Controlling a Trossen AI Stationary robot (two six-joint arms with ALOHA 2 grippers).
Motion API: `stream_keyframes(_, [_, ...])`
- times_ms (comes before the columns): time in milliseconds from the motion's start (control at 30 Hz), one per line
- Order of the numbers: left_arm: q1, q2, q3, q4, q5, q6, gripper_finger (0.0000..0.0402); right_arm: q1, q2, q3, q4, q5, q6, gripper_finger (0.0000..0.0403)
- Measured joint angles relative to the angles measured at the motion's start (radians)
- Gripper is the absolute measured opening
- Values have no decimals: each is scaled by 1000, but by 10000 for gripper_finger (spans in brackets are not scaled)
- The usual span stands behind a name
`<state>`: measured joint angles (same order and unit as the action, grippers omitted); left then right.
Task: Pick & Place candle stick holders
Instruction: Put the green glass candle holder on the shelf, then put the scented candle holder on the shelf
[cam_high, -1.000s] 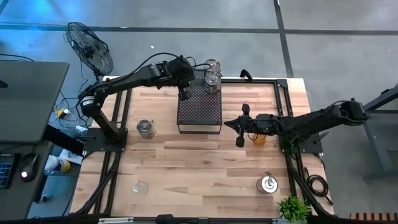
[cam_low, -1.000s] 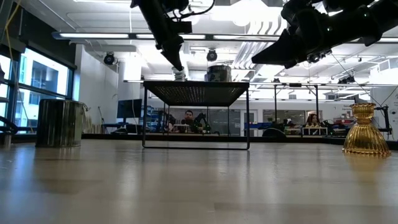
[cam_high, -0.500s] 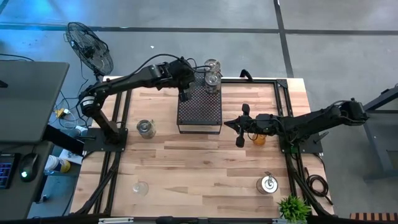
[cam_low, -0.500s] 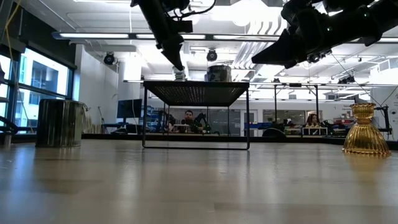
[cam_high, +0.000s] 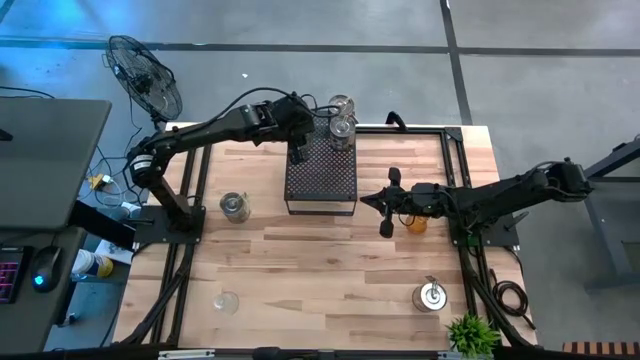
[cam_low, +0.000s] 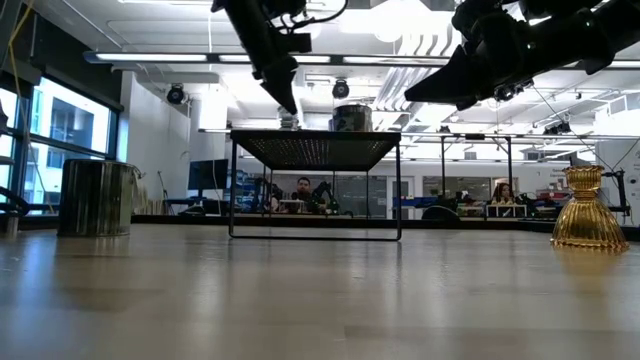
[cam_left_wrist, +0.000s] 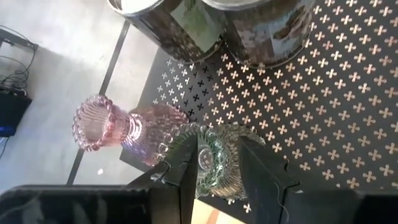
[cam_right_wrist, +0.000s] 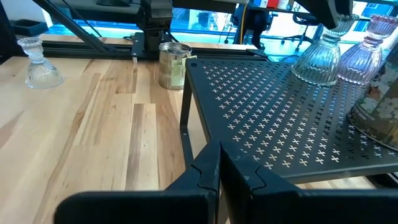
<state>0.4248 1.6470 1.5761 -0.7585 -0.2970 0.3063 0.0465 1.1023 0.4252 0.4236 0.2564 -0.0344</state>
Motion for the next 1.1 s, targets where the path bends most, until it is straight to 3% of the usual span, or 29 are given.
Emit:
stream_keyframes(367, [0,0,0,39,7,-23,113,0,0,0,0,0,0,1])
stream_keyframes(733, [-9,-48,107,-37,71,-30,164,0,0,0,0,-6,0,2])
stream_keyframes(900, [-77,-144,100,-190,74,-74,120,0,0,0,0,-16,-9,1])
stream_keyframes(1100, [-193,-294,-59,-290,99,-253,24,0,0,0,0,-25,-18,1])
